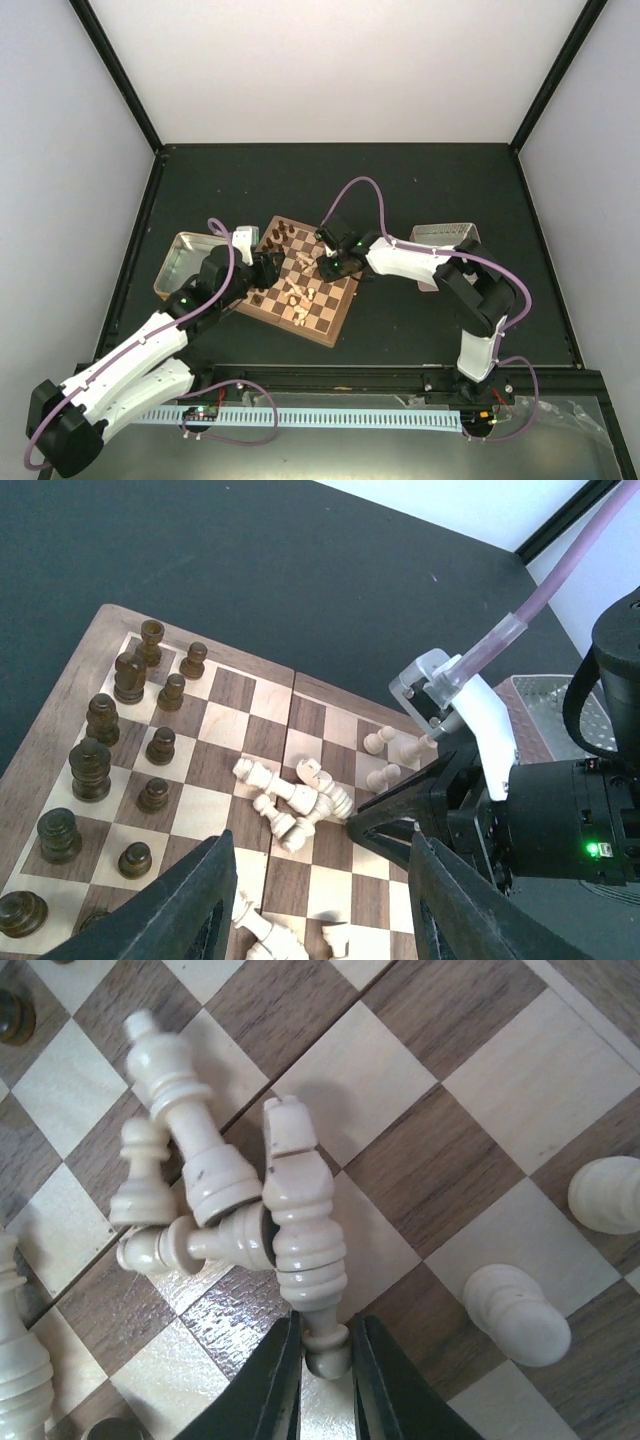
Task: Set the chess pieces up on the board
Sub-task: Pick up the chess piece from the chessboard.
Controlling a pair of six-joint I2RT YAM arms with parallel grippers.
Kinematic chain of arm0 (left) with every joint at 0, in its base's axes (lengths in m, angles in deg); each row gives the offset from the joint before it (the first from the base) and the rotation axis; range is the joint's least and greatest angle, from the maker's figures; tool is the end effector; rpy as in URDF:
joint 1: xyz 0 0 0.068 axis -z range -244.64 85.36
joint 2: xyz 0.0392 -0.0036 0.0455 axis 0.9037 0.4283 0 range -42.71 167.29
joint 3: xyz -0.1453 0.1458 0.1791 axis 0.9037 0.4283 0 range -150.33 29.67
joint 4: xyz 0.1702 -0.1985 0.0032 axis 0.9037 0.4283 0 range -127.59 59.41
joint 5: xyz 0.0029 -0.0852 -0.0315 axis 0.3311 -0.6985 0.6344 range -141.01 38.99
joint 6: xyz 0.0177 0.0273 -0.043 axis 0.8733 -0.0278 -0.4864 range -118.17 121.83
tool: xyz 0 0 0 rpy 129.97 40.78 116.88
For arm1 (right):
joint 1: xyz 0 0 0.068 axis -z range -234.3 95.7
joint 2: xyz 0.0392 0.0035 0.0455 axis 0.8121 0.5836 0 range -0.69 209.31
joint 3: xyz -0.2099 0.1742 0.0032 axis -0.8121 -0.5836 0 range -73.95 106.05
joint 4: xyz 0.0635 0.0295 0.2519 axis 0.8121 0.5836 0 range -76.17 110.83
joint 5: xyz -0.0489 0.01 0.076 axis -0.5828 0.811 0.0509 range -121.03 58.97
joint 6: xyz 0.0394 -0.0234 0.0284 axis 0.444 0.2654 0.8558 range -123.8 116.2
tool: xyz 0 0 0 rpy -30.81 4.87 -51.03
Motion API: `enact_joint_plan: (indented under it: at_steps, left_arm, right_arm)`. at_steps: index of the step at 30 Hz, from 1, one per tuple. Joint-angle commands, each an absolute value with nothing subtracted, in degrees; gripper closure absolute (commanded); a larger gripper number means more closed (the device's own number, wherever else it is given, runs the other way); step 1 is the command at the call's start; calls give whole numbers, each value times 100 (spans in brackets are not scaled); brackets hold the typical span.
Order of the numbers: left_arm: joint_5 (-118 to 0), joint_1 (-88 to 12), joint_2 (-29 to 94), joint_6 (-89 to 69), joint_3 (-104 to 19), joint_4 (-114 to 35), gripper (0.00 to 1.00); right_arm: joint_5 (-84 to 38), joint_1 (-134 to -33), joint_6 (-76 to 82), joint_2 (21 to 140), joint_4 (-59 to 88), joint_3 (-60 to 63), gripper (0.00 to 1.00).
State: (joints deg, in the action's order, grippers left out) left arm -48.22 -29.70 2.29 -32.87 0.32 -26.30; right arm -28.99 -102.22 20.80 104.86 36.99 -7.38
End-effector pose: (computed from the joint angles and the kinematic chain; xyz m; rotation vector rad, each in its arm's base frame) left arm 0.1511 -0.1035 0.2423 -0.0270 2.1155 -0.6988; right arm 0.2472 0.2756 0.1634 -0.5650 2.6776 0.4407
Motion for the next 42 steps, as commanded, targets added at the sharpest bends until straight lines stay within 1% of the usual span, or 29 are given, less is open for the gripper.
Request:
enact_joint_plan:
  at_steps: [1, 4, 8, 14, 28, 39, 42]
  left_arm:
    - [-4912, -3002, 227, -3363, 49, -2882, 51]
    - [-5051, -3008, 280, -3449, 61, -2961, 50]
    - [-5408, -3002, 429, -3733, 145, -3202, 50]
    - [-6021, -3008, 916, -4197, 216, -3570, 50]
    - [-6666, -3012, 1875, -4419, 131, -4412, 51]
    - [-6621, -3041, 2762, -4738, -179, -4726, 52]
    - [-6651, -3049, 2898, -4904, -165, -4847, 54]
  right_arm:
    - [-2747, -10255, 1758, 10538, 3940, -690, 88]
    - [-2715, -10249, 1636, 10399, 3938, -798, 93]
    - [-2515, -10254, 1493, 10121, 3745, -1007, 96]
    - [-2183, -10254, 1427, 9769, 3320, -1318, 97]
    - [-1746, -10248, 1285, 9008, 2492, -2043, 97]
    - [-1525, -10247, 1164, 8790, 2127, -2282, 98]
    - [-1413, -10249, 1164, 8773, 2027, -2335, 98]
